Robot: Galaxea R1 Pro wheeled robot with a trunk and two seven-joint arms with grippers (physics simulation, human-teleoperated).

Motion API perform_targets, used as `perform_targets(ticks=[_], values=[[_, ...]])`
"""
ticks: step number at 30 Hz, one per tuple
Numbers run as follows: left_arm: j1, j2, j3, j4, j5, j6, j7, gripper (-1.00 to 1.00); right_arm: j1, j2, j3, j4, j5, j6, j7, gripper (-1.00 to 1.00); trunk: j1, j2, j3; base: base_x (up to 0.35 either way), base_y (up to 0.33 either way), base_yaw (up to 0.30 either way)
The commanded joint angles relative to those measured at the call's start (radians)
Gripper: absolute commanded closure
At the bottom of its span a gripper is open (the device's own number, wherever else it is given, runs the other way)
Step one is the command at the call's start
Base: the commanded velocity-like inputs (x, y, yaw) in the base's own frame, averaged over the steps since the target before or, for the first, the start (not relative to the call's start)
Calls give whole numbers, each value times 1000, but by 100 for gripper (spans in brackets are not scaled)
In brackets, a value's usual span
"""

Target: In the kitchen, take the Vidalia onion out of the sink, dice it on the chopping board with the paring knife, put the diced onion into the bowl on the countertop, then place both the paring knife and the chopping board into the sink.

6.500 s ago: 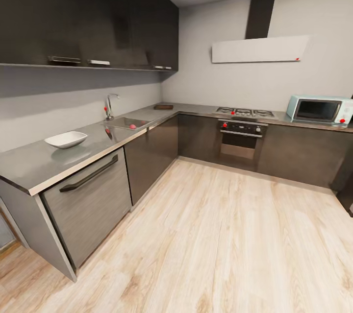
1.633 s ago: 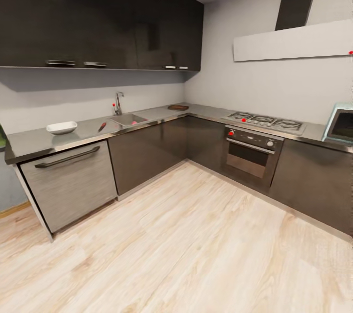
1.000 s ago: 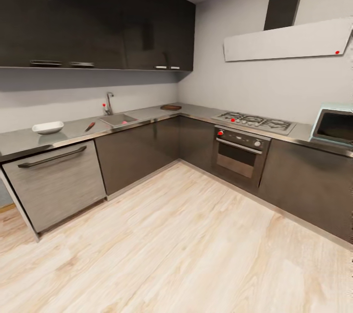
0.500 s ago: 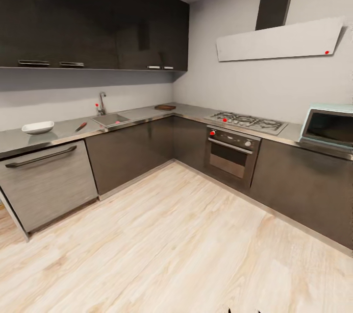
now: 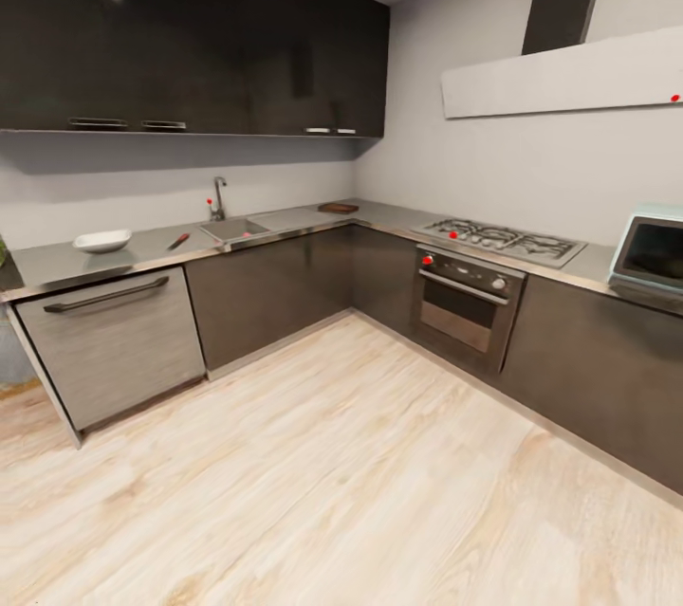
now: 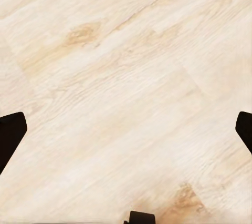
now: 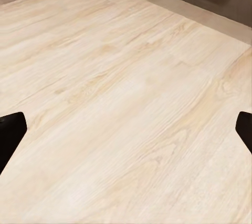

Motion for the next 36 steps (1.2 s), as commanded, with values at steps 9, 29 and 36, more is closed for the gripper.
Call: perform_targets(ticks=[9, 29, 36], values=[[0, 2, 0, -1, 6, -2, 0, -100, -1, 0, 5, 22, 1, -3, -8, -100, 0, 0, -1, 118, -113, 273], [0, 3, 0, 0, 6, -2, 1, -100, -1, 0, 5, 27, 1, -2, -8, -100, 0, 0, -1, 210, -15, 273], [0, 3, 0, 0, 6, -2, 0, -100, -1, 0, 5, 28, 1, -1, -8, -100, 0, 0, -1, 231, 0, 276]])
